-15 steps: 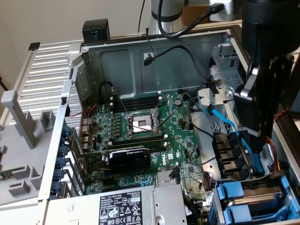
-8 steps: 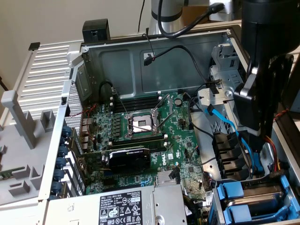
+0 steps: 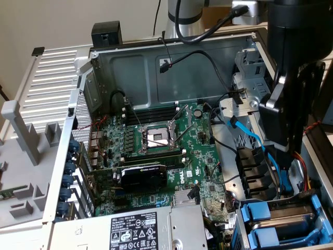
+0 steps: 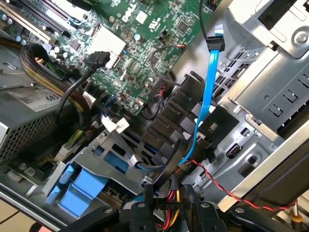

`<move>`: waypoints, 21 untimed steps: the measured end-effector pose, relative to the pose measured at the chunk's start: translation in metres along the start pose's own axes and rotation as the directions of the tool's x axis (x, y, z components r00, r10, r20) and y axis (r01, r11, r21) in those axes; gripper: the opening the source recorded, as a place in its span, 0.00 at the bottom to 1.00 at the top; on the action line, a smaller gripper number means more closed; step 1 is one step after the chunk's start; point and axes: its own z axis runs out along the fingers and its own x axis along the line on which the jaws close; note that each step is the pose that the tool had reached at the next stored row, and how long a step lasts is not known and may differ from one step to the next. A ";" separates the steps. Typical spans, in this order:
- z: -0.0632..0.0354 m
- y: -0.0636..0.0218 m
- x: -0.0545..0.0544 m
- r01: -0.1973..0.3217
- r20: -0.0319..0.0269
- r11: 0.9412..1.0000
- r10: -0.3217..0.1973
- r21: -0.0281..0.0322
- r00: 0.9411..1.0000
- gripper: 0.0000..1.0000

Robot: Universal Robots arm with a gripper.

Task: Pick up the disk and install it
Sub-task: 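Insert the first disk wire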

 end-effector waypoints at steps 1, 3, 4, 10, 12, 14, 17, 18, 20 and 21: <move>0.0001 0.0001 0.000 0.000 0.000 1.000 0.000 0.000 1.000 0.35; 0.0002 0.0002 0.000 0.000 0.000 1.000 0.000 0.000 1.000 0.35; 0.0002 0.0002 0.000 0.000 0.000 1.000 0.000 0.000 1.000 0.35; 0.0002 0.0002 0.000 0.000 0.000 1.000 0.000 0.000 1.000 0.35; 0.0002 0.0002 0.000 0.000 0.000 1.000 0.000 0.000 1.000 0.35; 0.0003 0.0003 0.000 0.000 0.000 1.000 0.000 0.000 1.000 0.36; 0.0001 0.0007 0.000 0.000 0.000 1.000 0.000 0.001 1.000 0.43; 0.0000 0.0009 -0.001 0.000 -0.001 1.000 0.000 0.001 1.000 0.43; -0.0001 0.0014 0.000 0.000 -0.001 1.000 0.000 0.002 1.000 0.43; -0.0003 0.0017 0.000 0.000 -0.001 1.000 0.000 0.002 1.000 0.43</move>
